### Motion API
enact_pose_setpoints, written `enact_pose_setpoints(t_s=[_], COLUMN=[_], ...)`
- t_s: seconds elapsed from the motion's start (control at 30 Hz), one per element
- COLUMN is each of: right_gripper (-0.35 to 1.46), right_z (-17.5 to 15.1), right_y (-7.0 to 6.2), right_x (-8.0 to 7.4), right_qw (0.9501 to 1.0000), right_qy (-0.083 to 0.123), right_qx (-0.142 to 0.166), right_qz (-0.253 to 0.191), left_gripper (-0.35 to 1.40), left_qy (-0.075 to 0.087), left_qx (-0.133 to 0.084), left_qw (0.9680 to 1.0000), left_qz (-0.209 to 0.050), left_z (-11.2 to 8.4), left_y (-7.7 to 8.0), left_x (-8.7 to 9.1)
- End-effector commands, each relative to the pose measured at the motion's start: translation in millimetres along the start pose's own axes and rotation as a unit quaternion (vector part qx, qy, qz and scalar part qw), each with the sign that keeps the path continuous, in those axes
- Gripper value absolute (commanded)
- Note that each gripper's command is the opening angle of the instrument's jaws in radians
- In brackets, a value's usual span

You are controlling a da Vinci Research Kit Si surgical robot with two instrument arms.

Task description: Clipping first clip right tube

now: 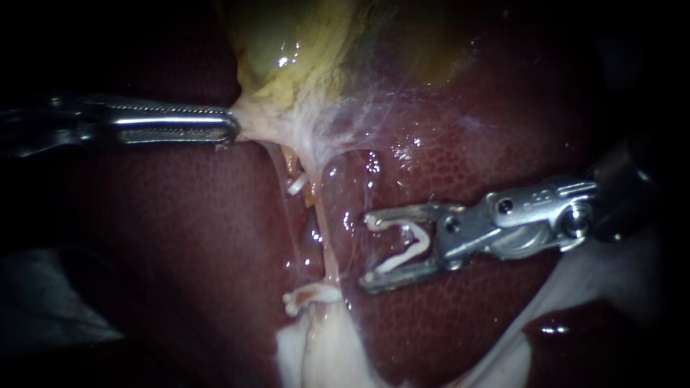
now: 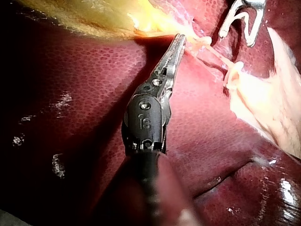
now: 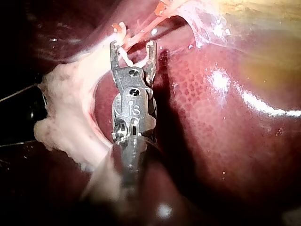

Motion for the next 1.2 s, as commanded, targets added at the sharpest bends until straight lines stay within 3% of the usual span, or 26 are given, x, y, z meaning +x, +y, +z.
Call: enact_pose_setpoints(t_s=[0.03,0.3,0.5,0.87,1.2], right_gripper=[0.50,0.50,0.50,0.50,0.47], right_z=[0.5,4.5,6.8,7.6,7.8], right_y=[0.2,1.6,2.0,1.2,-0.9], right_x=[-0.2,-1.9,-2.9,-2.7,-1.8], right_qw=[1.0000,0.9970,0.9878,0.9694,0.9575], right_qy=[0.002,0.036,0.079,0.128,0.135], right_qx=[0.003,0.036,0.079,0.146,0.193], right_qz=[0.007,0.058,0.108,0.150,0.167], left_gripper=[-0.35,-0.35,-0.35,-0.35,-0.35], left_qy=[0.000,0.000,0.000,0.000,0.000], left_qx=[0.000,0.001,0.001,0.001,0.002], left_qw=[1.0000,1.0000,1.0000,1.0000,1.0000], left_qz=[0.000,0.000,0.000,0.000,0.000], left_z=[0.0,0.1,0.2,0.3,0.3], left_y=[0.0,0.1,0.1,0.1,0.1], left_x=[0.0,0.0,0.0,0.0,-0.1])
